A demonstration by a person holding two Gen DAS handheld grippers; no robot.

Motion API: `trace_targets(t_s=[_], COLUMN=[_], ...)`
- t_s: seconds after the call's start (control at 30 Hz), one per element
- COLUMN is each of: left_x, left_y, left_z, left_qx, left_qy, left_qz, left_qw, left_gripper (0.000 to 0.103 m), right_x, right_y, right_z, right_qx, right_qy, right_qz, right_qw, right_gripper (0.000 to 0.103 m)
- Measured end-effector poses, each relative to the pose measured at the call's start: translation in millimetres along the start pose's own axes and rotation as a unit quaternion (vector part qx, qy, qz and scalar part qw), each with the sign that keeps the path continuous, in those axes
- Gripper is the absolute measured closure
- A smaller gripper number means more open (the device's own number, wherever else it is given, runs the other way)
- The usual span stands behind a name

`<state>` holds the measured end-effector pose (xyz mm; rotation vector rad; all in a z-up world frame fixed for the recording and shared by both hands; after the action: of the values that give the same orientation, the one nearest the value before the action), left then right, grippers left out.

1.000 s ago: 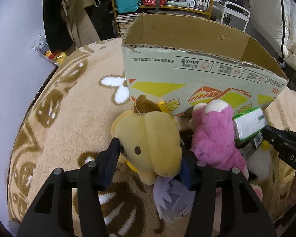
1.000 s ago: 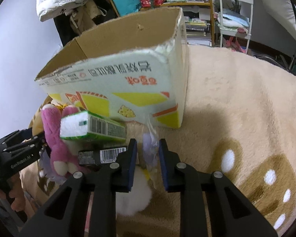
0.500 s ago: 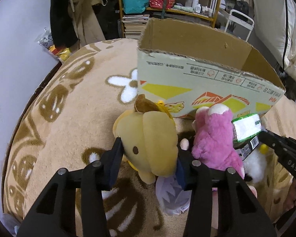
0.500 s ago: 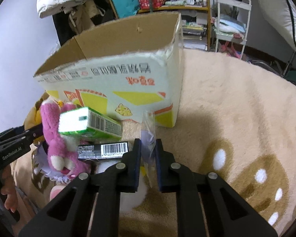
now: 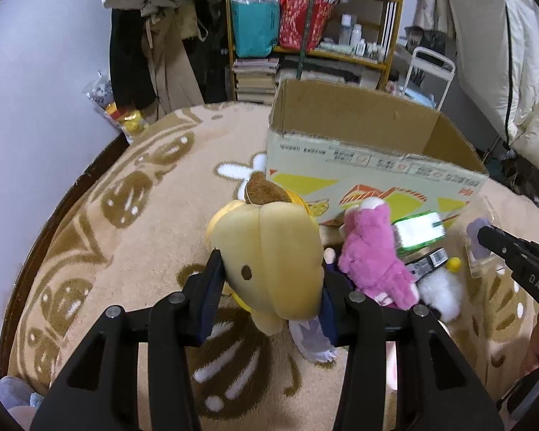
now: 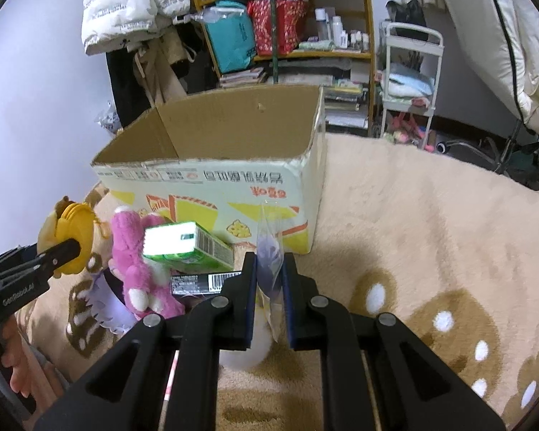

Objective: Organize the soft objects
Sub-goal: 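Lift the yellow dog plush with the left tool while the right tool carries the clear bag toward the box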

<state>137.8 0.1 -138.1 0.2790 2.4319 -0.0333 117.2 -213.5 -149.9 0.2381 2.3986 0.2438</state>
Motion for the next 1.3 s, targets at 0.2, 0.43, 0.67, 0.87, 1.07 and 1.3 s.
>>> trace_targets(t_s=[0.2,0.43,0.67,0.87,1.07,1.3], left_x=[-9.7,-22.1,-33.2,-49.2,-73.2,-109.9], left_y=[2.4,0.3,-3.9,-10.9,-21.5,-32.4], left_z=[-35.1,-82.9,-115.8,-126.4,-123.6,-114.5], left_qx=[0.003,-0.003,-0.015,-0.014,-0.005,-0.004], left_qy=[-0.062,-0.153,-0.217,-0.245,-0.259,-0.277], left_qz=[-0.002,0.007,0.026,0.038,0.05,0.065], left_qw=[0.998,0.9882,0.9757,0.9687,0.9646,0.9586], left_gripper=[0.058,0.058,0.058,0.058,0.058,0.058], right_x=[-9.5,-25.1,-46.8,-69.5,-93.2,-126.8], right_y=[2.0,10.0,28.2,42.0,53.8,63.5], right_z=[-26.9,-63.1,-88.6,-99.9,-94.0,-84.0], right_qx=[-0.001,-0.002,-0.006,-0.005,-0.013,-0.028], right_qy=[-0.039,-0.093,-0.142,-0.176,-0.187,-0.208], right_qz=[0.004,-0.007,-0.037,-0.062,-0.074,-0.076], right_qw=[0.999,0.996,0.989,0.983,0.98,0.975], right_gripper=[0.089,0.089,0.089,0.089,0.089,0.089])
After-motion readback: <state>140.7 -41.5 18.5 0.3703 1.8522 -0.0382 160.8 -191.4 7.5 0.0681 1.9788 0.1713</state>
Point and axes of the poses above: each gripper's, at about its wrist camera, not at the fingertips, and z roughly the way its jaws point, y to its left, x to its underside, the point moved 10 cm from there along z, roughly the way its jaws point, and after that the axes turned 5 degrees about z, right-handed, at the moved point
